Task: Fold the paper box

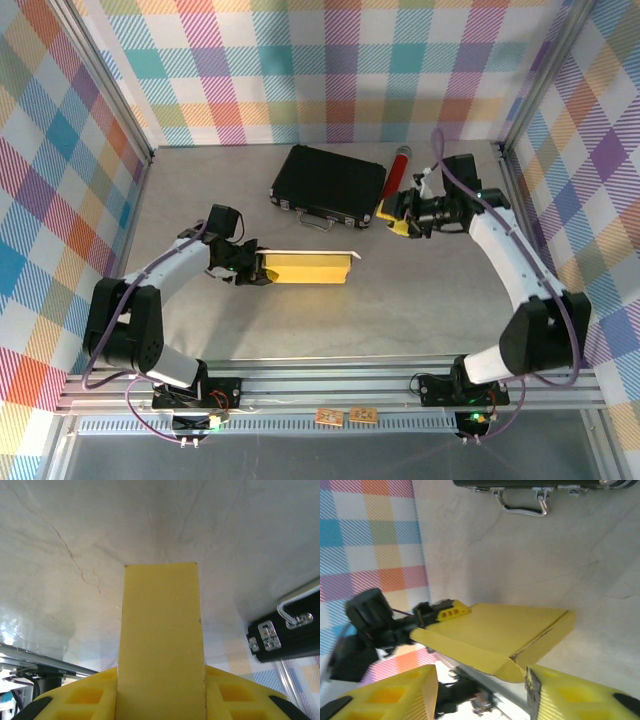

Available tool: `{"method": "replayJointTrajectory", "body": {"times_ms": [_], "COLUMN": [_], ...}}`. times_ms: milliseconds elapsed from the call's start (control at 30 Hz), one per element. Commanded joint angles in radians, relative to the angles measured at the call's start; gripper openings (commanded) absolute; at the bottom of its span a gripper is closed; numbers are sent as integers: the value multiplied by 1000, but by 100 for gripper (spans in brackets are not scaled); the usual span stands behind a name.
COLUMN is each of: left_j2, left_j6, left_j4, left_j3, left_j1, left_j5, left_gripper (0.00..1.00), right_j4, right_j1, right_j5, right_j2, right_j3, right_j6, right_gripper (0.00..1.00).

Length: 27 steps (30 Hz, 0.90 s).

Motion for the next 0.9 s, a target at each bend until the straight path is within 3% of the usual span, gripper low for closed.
{"method": "replayJointTrajectory", "body": {"times_ms": [0,167,367,667,867], "left_j2": [28,78,109,128,130], "left_j6": [53,85,102,102,102], "left_j4": [-53,-57,-57,-64,-65], "left_j3": [-24,-33,-41,-22,-20], "left_j1": [14,16,16,16,19], "left_j5": [-5,-23,-39,-45,-45], "left_gripper": [19,19,19,19,19], "right_j4": [60,100,50,-100,-133], "right_j1": [71,208,312,384,408], "right_j5": [224,347,400,451,504], "right_j2": [-61,-106,-52,61,50], "right_j3": [-89,-171,-129,12,35], "right_j6": [-247,-391,-459,-571,-590], "right_gripper": [49,49,46,35,36]}}
